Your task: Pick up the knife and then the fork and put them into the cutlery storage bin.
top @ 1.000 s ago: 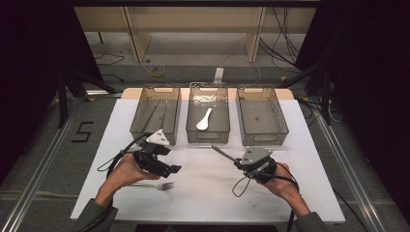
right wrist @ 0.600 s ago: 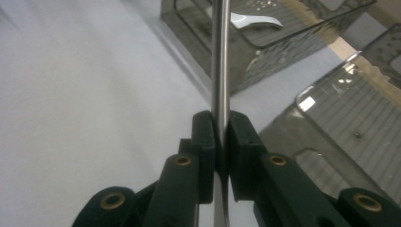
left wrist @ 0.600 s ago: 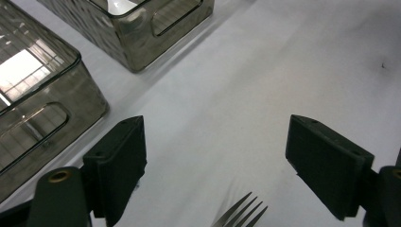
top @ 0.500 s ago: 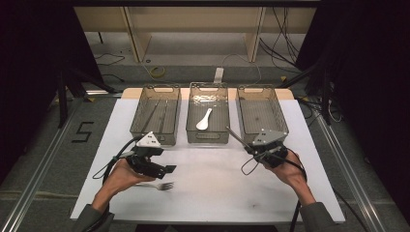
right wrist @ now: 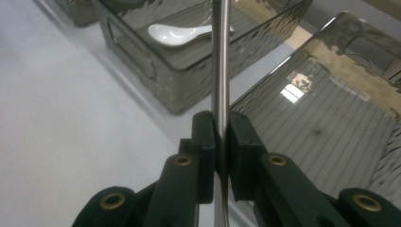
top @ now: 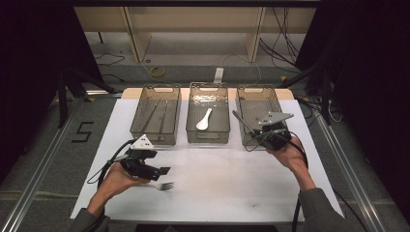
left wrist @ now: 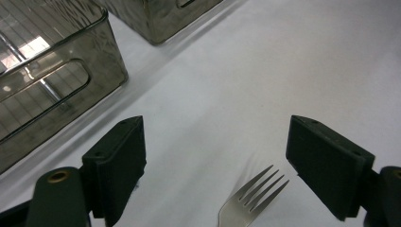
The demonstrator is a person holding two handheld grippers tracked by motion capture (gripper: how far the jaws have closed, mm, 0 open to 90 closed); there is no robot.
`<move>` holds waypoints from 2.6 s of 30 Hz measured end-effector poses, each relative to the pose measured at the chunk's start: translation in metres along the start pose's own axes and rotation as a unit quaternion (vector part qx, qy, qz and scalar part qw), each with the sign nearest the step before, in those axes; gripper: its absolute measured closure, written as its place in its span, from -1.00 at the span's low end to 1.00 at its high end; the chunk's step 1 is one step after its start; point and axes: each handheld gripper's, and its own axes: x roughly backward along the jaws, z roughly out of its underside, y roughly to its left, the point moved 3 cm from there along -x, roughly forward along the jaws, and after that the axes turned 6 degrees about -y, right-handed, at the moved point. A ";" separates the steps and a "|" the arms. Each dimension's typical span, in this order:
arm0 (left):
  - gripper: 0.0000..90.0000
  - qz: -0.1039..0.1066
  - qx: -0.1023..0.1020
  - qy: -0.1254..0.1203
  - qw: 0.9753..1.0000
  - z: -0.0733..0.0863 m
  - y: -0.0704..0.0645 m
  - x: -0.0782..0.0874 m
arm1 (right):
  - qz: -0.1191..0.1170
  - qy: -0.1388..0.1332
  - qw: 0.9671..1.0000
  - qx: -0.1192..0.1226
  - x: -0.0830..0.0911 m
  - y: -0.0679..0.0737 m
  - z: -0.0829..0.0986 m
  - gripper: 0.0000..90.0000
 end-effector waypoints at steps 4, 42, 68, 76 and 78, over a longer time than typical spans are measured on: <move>-0.56 -0.004 0.004 -0.004 1.000 0.003 0.002 0.002 | 0.008 -0.001 1.000 -0.013 -0.003 -0.012 -0.012 0.85; -0.61 0.000 0.010 -0.036 0.999 0.015 -0.003 0.015 | 0.063 0.062 0.991 -0.104 -0.084 -0.094 -0.051 0.85; -0.61 -0.005 0.014 -0.028 1.000 0.018 0.001 0.015 | 0.087 0.064 0.979 -0.171 -0.098 -0.105 -0.041 0.50; -0.61 -0.009 0.016 -0.016 1.000 0.019 0.003 0.013 | 0.056 0.036 0.983 -0.168 -0.081 -0.093 -0.050 0.09; -0.61 -0.008 0.017 -0.011 1.000 0.019 0.004 0.012 | 0.044 0.025 0.985 -0.163 -0.073 -0.088 -0.053 0.01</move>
